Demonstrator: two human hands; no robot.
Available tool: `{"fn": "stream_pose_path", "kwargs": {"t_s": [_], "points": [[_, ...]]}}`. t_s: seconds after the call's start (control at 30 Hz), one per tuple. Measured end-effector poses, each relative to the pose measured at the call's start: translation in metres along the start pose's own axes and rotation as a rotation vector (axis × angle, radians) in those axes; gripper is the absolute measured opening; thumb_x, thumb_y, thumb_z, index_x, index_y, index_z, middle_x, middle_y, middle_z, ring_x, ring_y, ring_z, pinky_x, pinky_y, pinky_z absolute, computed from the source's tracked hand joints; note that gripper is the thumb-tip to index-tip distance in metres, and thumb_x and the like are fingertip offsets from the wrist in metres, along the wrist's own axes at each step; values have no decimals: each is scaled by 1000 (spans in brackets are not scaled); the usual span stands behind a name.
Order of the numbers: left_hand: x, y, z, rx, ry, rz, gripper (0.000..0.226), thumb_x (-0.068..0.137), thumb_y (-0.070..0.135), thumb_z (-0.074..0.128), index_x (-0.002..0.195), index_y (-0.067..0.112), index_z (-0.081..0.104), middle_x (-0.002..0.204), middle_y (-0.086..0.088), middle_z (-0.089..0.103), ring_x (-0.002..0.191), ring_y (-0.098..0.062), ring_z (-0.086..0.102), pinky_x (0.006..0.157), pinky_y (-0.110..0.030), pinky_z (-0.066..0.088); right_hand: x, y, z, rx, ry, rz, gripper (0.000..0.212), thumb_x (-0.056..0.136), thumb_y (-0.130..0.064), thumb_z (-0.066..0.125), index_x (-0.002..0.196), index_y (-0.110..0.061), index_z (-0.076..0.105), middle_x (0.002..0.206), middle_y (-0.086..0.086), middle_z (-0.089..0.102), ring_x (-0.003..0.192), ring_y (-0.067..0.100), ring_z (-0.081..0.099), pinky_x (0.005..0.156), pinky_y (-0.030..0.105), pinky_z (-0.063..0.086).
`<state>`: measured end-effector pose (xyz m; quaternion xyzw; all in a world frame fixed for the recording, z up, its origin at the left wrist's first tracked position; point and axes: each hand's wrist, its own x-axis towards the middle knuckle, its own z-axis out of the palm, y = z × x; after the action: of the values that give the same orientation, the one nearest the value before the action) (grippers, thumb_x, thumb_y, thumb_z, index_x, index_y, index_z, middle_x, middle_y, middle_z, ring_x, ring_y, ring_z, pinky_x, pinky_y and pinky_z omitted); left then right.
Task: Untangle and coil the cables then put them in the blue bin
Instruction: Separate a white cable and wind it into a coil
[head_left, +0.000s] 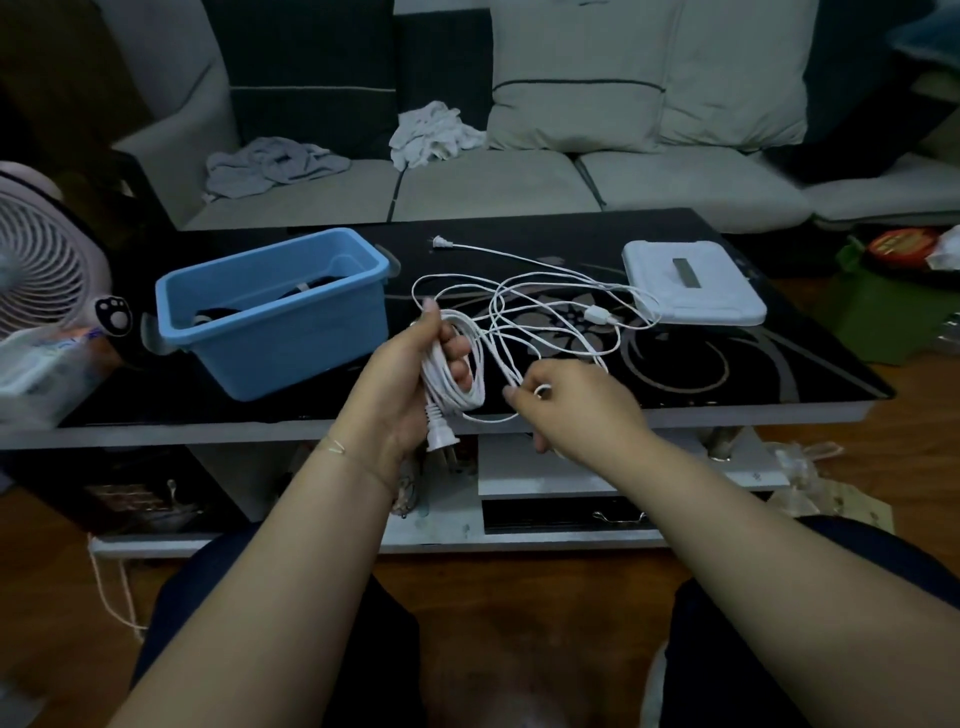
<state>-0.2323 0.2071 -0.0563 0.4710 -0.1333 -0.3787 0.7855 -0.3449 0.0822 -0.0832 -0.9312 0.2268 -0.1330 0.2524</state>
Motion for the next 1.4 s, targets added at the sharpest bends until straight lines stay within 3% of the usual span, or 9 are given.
{"fn": "stream_pose_path", "kwargs": {"t_s": [0.13, 0.33, 0.53, 0.63, 0.77, 1.0, 1.2, 1.3, 1.4], "points": [[3, -3, -1, 32, 30, 56, 45, 100, 51, 34, 74, 17, 47, 97, -8, 75, 58, -8, 67, 51, -18, 51, -5, -7, 5, -76, -37, -147, 25, 93, -50, 49, 81, -30, 58, 51, -6, 61, 55, 5, 60, 50, 23, 42], [3, -10, 0, 213, 66, 203, 51, 101, 38, 45, 135, 0, 40, 118, -12, 67, 93, -27, 72, 70, -29, 59, -5, -8, 2, -130, -176, -296, 25, 93, -43, 53, 117, -34, 54, 77, -13, 56, 76, 14, 57, 56, 27, 38], [-2, -13, 6, 567, 48, 293, 18, 99, 24, 52, 113, 12, 50, 95, 7, 71, 84, -21, 74, 74, -36, 60, -6, -2, -4, -38, -352, -292, 36, 93, -34, 56, 129, -33, 50, 106, -7, 67, 93, 11, 58, 75, 33, 48], [-5, -18, 7, 1018, 84, 408, 29, 99, 33, 50, 111, 7, 53, 75, 13, 68, 76, -6, 68, 70, -30, 53, -9, -3, -7, -98, -278, -347, 12, 91, -35, 57, 101, -28, 60, 88, -5, 68, 73, 14, 59, 61, 33, 46], [-3, -22, 6, 1367, 79, 452, 33, 97, 41, 50, 82, 12, 52, 71, -1, 55, 64, -14, 53, 58, -33, 40, -14, -4, -16, -114, -119, -407, 11, 90, -38, 58, 93, -29, 62, 75, -4, 69, 66, 15, 58, 60, 33, 46], [-6, -21, 11, 769, -244, 149, 32, 104, 25, 42, 81, 6, 54, 56, -1, 61, 44, -20, 57, 42, -23, 46, -14, -3, -19, -107, 154, -562, 18, 91, -33, 62, 95, -16, 64, 67, 5, 65, 63, 30, 59, 52, 33, 34], [-10, -24, 8, 885, -303, 82, 74, 93, 72, 23, 56, 18, 56, 44, -4, 47, 35, -18, 38, 41, -22, 30, -7, 2, -23, 81, 205, -442, 11, 88, -37, 63, 88, -26, 59, 56, -14, 58, 57, 12, 57, 53, 30, 36], [-11, -26, 9, 824, -315, 17, 65, 82, 79, 41, 60, 21, 59, 45, 0, 38, 36, -14, 33, 41, -22, 28, 4, 12, -33, 358, 271, -290, 22, 87, -40, 63, 75, -29, 50, 49, -2, 51, 43, 13, 42, 49, 31, 35], [-9, -25, 6, 825, -302, 42, 42, 80, 49, 72, 74, 10, 55, 45, 0, 42, 36, -13, 34, 41, -21, 31, 12, 16, -39, 619, 312, -149, 24, 88, -34, 65, 70, -24, 55, 40, -4, 46, 38, 8, 39, 43, 21, 35]]}}
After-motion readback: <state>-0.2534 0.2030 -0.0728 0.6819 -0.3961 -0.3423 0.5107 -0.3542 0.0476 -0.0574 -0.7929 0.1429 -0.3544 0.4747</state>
